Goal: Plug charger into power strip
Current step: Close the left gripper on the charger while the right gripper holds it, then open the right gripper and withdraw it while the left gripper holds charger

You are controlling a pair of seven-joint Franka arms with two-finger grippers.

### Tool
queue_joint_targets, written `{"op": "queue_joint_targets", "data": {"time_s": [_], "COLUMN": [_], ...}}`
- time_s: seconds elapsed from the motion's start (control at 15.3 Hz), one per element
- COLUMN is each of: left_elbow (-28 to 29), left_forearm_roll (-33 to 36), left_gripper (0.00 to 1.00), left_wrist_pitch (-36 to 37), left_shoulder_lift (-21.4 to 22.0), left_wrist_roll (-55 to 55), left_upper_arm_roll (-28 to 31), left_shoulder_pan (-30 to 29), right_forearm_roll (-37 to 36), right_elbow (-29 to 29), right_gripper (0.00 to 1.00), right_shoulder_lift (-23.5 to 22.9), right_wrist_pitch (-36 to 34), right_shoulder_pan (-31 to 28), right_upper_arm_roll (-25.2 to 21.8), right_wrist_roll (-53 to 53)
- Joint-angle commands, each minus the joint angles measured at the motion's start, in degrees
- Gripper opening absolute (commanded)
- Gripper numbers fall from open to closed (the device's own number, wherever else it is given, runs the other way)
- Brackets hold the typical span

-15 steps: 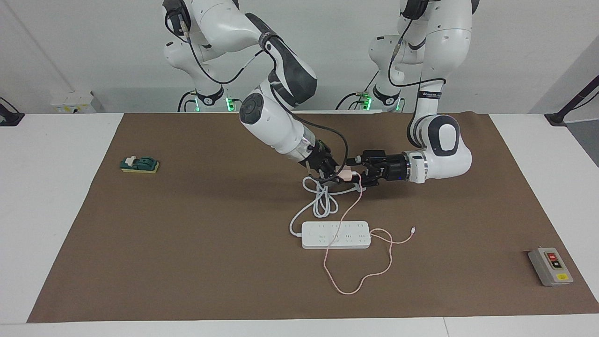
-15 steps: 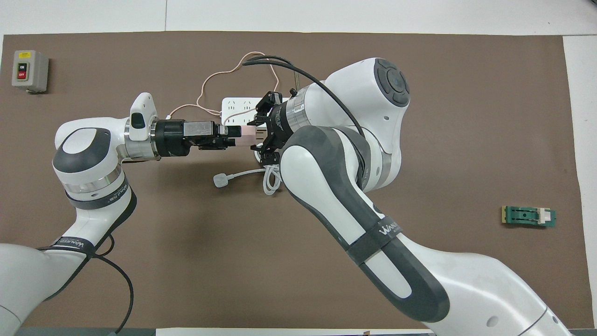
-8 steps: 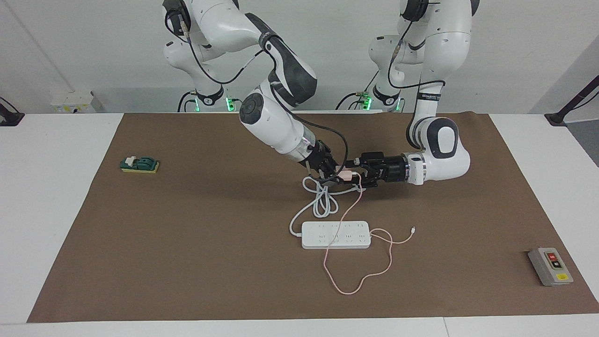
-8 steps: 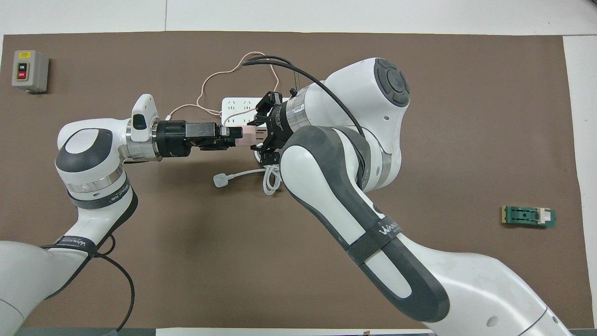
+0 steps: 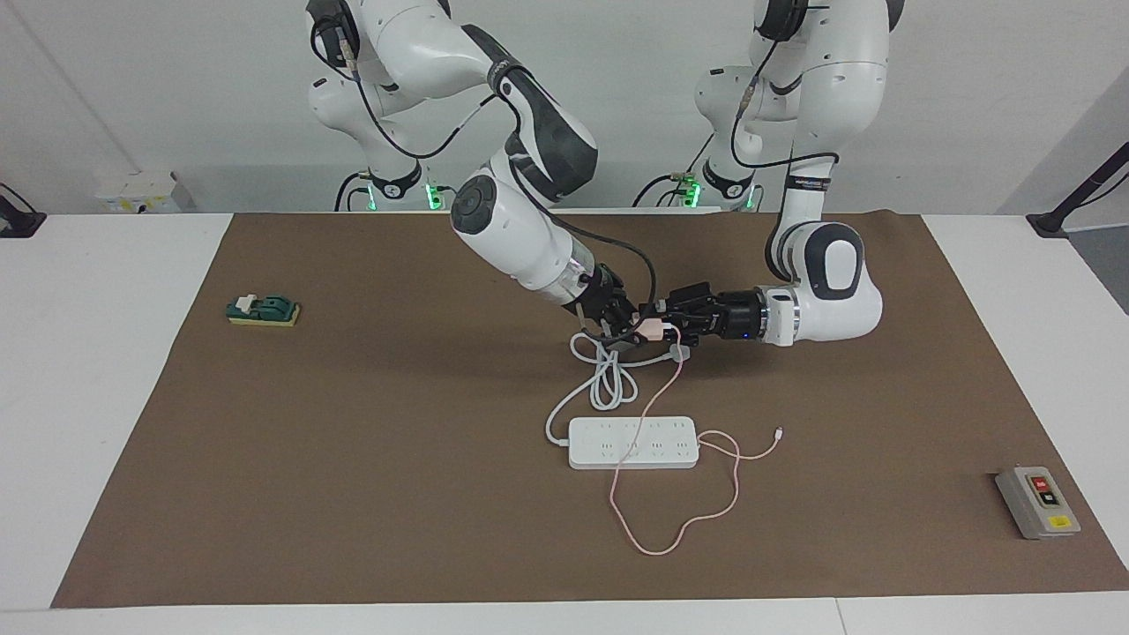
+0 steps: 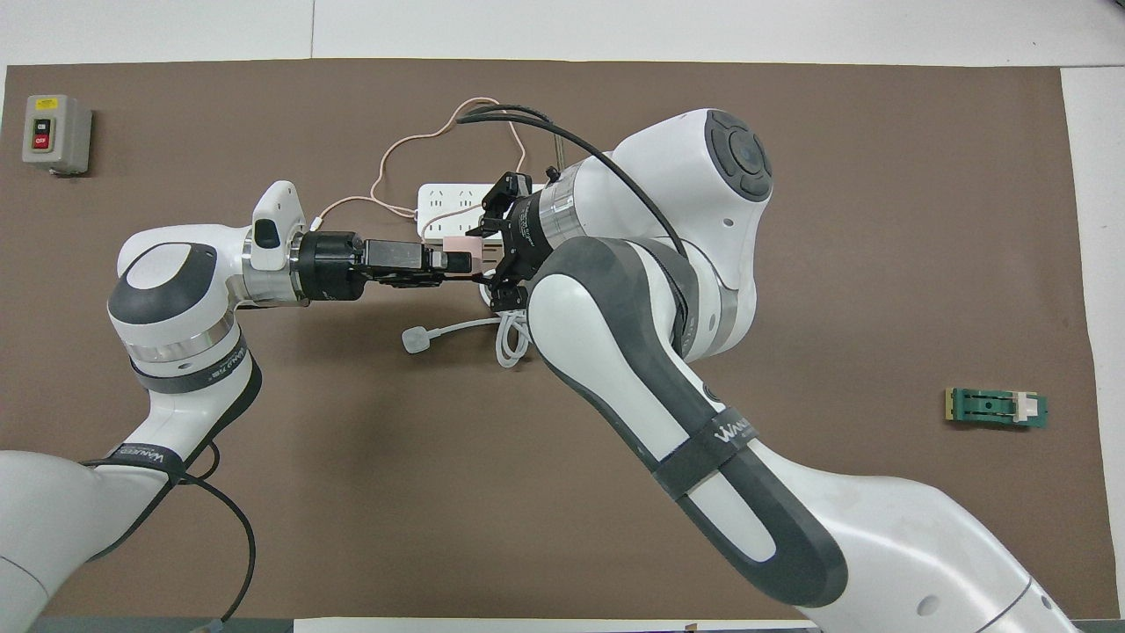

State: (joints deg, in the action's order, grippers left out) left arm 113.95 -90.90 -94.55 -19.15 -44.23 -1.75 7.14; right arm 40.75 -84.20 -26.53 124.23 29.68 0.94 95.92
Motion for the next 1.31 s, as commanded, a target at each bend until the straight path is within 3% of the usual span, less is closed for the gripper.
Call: {"op": "queue_joint_targets", "data": {"time_s": [0.0, 0.13, 0.2, 0.39, 0.59, 0.79, 0.98, 1.11, 1.24], "left_elbow": [0.83, 0.83, 0.83, -1.09, -5.13, -9.87, -16.81, -21.3, -22.28], "left_forearm_roll": [-1.03, -1.03, -0.86, 0.37, 6.5, 12.83, 22.93, 32.32, 40.15], "left_gripper": [0.02, 0.01, 0.01, 0.03, 0.03, 0.12, 0.12, 0.14, 0.19], "left_wrist_pitch": [1.56, 1.13, 0.95, 0.78, -1.93, -3.27, -6.33, -12.29, -20.63], "left_shoulder_lift": [0.25, 0.25, 0.25, -0.01, -1.5, -2.99, -6.15, -8.18, -8.62], "left_wrist_roll": [-1.38, -1.38, -1.38, -0.86, 0.8, 4.48, 5.83, 5.91, 5.83], "left_upper_arm_roll": [0.52, 0.61, 0.7, 0.79, 0.96, 1.05, 1.14, 1.05, 1.14], "left_shoulder_pan": [0.07, 0.07, -0.02, -0.54, -3.09, -5.72, -6.52, -6.35, -3.73], "right_forearm_roll": [-0.14, -0.06, -0.58, -0.58, -0.15, -0.76, -1.81, -3.56, -5.84], "right_elbow": [0.88, 0.88, 0.88, 1.15, 1.23, 1.93, 1.94, 1.85, 1.76], "right_gripper": [0.0, 0.0, 0.99, 1.0, 1.0, 1.0, 1.0, 1.0, 1.0], "right_shoulder_lift": [-0.54, -0.54, -0.54, -0.62, -0.62, 0.34, 2.18, 3.59, 5.08], "right_wrist_pitch": [-0.13, -0.22, 0.04, -0.31, -0.83, -3.55, -4.96, -6.89, -10.31], "right_shoulder_pan": [-0.42, -0.59, -0.33, -0.86, -2.34, -6.99, -10.6, -13.15, -15.96], "right_upper_arm_roll": [0.2, 0.2, 0.12, -0.06, -0.76, -0.76, -0.94, -0.94, -0.94], "right_wrist_roll": [1.11, 1.2, 1.81, 1.99, 1.99, 1.73, -1.68, -4.15, -7.74]}}
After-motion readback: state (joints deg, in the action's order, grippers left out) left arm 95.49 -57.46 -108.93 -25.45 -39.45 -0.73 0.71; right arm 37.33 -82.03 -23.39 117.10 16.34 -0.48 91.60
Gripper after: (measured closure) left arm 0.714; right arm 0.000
